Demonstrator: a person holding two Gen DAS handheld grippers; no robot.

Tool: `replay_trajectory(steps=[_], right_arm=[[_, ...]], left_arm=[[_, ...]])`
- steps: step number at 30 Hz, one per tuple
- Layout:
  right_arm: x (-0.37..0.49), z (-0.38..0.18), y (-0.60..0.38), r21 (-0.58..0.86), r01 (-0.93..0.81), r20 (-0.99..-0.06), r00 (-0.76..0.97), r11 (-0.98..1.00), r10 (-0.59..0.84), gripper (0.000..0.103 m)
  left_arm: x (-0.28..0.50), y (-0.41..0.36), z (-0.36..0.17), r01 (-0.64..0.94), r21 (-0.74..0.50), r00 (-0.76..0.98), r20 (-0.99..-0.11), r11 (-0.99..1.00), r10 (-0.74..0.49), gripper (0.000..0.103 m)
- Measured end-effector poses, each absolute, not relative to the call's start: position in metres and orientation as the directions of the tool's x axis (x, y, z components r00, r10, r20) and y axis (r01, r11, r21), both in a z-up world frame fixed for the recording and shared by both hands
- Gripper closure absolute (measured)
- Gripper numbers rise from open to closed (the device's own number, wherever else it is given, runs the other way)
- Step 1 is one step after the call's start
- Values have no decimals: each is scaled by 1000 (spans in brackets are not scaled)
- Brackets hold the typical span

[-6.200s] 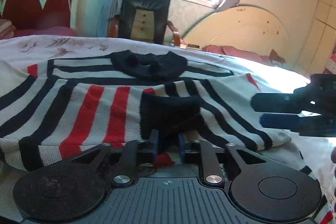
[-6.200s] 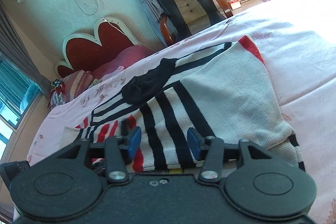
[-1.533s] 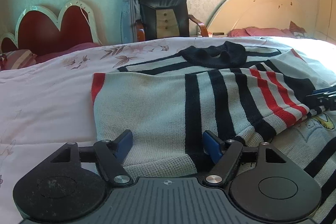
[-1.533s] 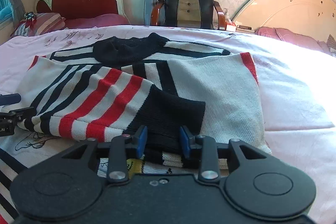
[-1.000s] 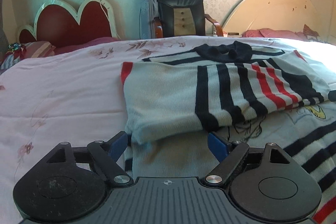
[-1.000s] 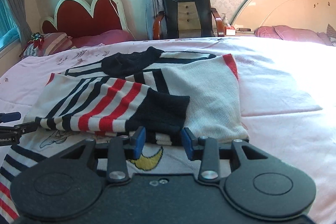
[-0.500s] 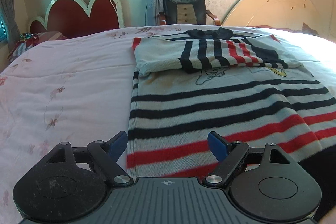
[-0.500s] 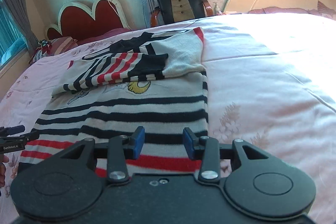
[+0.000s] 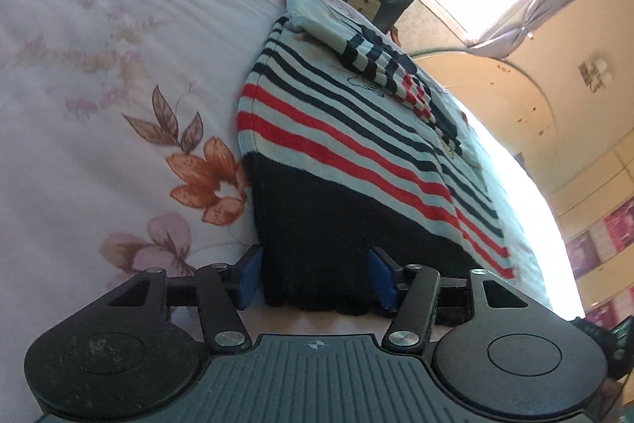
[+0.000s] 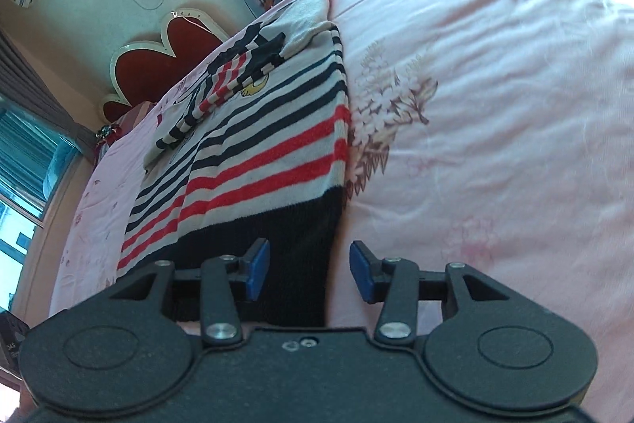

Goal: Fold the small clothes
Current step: 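Grasp the black hem with both grippers and lift it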

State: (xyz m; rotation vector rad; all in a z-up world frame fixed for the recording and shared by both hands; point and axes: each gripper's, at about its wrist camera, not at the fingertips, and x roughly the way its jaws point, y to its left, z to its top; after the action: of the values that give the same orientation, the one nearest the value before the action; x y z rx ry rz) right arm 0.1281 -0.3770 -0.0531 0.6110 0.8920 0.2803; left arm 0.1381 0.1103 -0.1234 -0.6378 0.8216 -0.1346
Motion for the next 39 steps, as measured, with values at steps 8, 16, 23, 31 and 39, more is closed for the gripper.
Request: replay_trajectory(steps=[8,16,23,31,39], right_arm=[[141,-80,-377,752,35,-557,568,658,606,61],[168,-81,-353,761,6,-555,524,649,646,69],[163,-83,-347,715,9,-602,517,699,609,97],[153,-53,-348,685,-56,-552,611,726,568,97],[152,-71,-365,674,-4,-592,594,738,544,97]], left_arm=[[162,128,-149,-143,-746,724,-527,650,-445,47],[189,117,-141,-76,-701,689,-551,709,-471,50],[193,106,-131,-38,-542,666,-639,839,-383,94],[170,112,-96,47,-481,765,-547,875,-342,95],[171,110,-124,-25,-414,714,-644,910,-273,95]])
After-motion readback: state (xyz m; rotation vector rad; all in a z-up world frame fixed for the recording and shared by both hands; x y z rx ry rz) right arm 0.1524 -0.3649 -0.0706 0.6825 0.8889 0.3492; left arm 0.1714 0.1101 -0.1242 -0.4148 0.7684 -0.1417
